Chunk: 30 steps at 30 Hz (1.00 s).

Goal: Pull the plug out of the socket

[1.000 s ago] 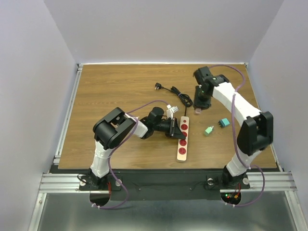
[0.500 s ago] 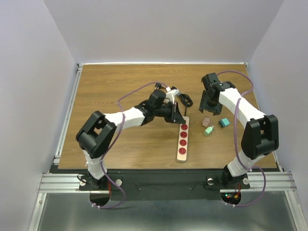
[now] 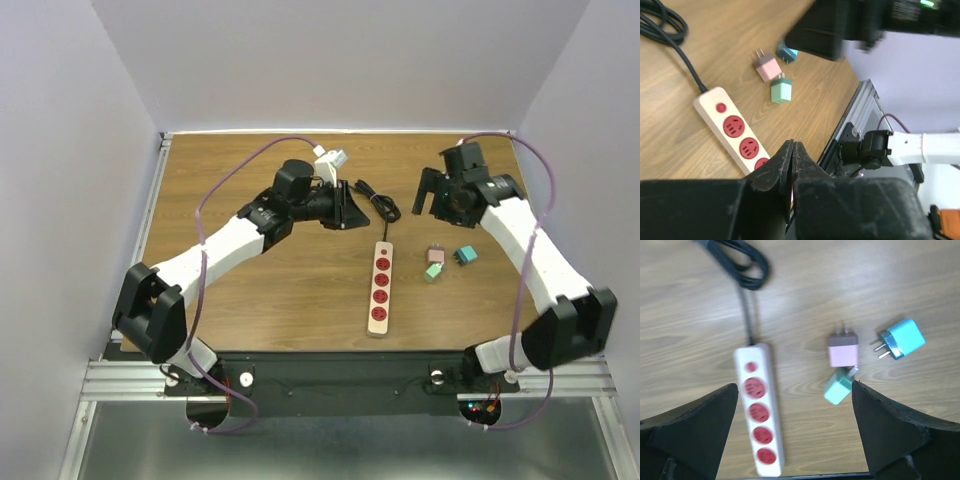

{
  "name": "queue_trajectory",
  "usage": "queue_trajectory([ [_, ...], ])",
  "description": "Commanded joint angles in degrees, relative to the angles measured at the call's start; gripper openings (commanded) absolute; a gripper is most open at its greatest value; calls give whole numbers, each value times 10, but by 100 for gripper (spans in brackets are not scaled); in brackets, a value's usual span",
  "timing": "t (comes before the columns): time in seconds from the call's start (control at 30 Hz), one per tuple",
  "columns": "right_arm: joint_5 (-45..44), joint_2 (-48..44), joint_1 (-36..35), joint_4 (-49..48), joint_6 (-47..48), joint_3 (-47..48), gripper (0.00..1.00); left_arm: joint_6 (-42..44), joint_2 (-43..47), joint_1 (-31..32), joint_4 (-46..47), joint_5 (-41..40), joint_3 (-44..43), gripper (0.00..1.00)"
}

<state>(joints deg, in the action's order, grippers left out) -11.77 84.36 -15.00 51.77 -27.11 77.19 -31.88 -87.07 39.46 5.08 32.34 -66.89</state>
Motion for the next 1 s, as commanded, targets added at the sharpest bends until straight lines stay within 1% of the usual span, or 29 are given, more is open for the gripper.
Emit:
queue_trajectory([
  [0.0, 69, -97, 2, -29, 22, 30, 100, 24, 49, -17, -26, -22, -39, 34],
  [0.03, 79, -114, 2, -29, 19, 27, 100, 30, 53, -20, -30, -28, -46, 44],
  [0.07, 87, -148, 2, -29, 15, 25, 100, 31, 62, -22, -34, -39, -50, 50],
  [0.1, 93, -164, 2, -29, 10, 24, 100, 34, 66, -25, -35, -44, -56, 81],
  [0.13, 95, -197, 2, -29, 0, 23, 100, 39, 71, -29, -36, -54, -59, 98],
  [0.27, 113, -267, 2, -29, -21, 32, 100, 57, 91, -45, -41, -83, -76, 99],
  [0.5, 149, -345, 2, -26, -41, 69, 100, 76, 110, -76, -38, -128, -109, 99],
  [0.67, 169, -367, 2, -18, -49, 89, 100, 65, 123, -92, -25, -134, -109, 99],
  [0.87, 184, -371, 2, -9, -55, 121, 100, 53, 143, -94, -3, -121, -97, 99],
  [0.97, 180, -373, 2, -8, -57, 127, 100, 52, 160, -94, 25, -120, -85, 99],
])
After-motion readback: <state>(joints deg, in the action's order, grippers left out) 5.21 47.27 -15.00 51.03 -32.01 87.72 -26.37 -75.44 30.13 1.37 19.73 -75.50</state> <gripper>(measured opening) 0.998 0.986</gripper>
